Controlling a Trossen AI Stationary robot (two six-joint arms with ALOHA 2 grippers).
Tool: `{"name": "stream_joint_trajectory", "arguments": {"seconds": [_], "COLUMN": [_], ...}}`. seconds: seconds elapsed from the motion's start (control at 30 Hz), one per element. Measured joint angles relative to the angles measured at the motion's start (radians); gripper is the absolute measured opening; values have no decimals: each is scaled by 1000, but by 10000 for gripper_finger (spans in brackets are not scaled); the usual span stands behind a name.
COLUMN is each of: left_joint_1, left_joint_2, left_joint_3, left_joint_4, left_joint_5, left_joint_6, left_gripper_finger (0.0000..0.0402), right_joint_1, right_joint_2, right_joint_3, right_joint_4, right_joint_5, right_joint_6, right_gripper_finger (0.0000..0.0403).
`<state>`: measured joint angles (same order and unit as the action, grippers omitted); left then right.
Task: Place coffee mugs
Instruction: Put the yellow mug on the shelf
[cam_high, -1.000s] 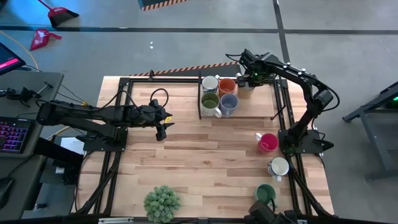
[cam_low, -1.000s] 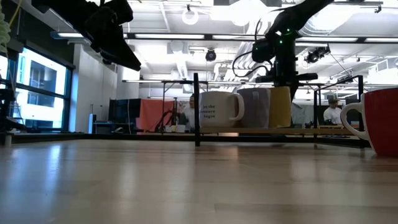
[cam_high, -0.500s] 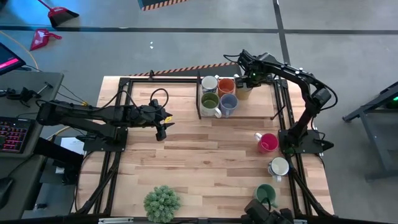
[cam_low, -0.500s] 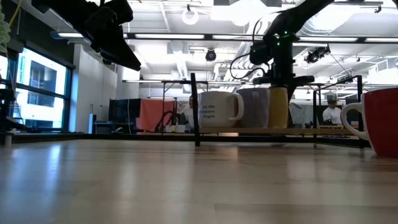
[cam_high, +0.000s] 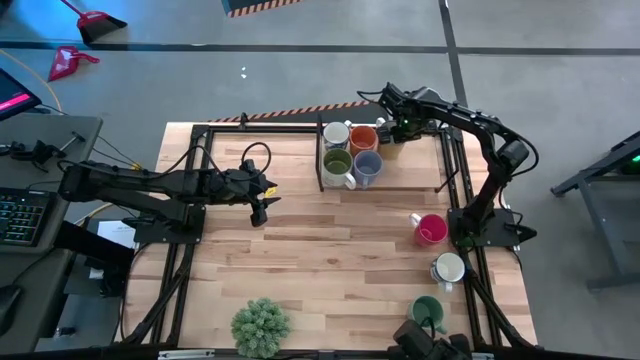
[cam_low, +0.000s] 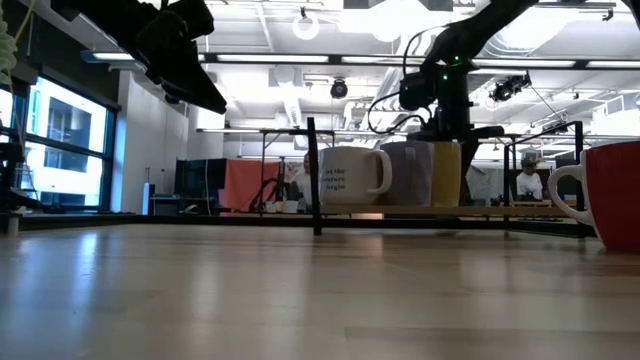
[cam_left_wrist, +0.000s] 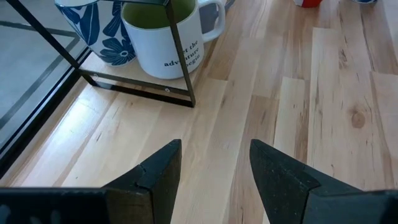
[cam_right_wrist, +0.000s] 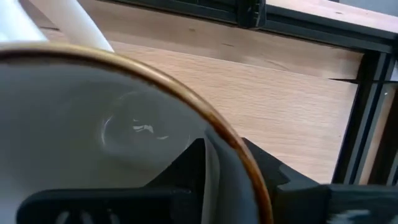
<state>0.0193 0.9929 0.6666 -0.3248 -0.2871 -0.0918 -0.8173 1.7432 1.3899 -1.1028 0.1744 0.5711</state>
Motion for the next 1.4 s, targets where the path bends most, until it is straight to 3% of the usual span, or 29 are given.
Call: {"name": "stream_joint_trajectory", "arguments": {"seconds": [1.03,1.4], "left_joint_1": [0,0], "left_joint_2": [0,0], "left_joint_3": [0,0], "left_joint_4": [0,0], "left_joint_5": [0,0], "left_joint_6": [0,-1], "left_gripper_finger": [180,180], "right_joint_1": [0,0], "right_joint_2": [-3,-3], "right_joint_3": [2,2], "right_joint_4": [-15,-15], "right_joint_5": [-72,-55], "right_joint_6": [-94,-100], "right_gripper_finger": [76,144]}}
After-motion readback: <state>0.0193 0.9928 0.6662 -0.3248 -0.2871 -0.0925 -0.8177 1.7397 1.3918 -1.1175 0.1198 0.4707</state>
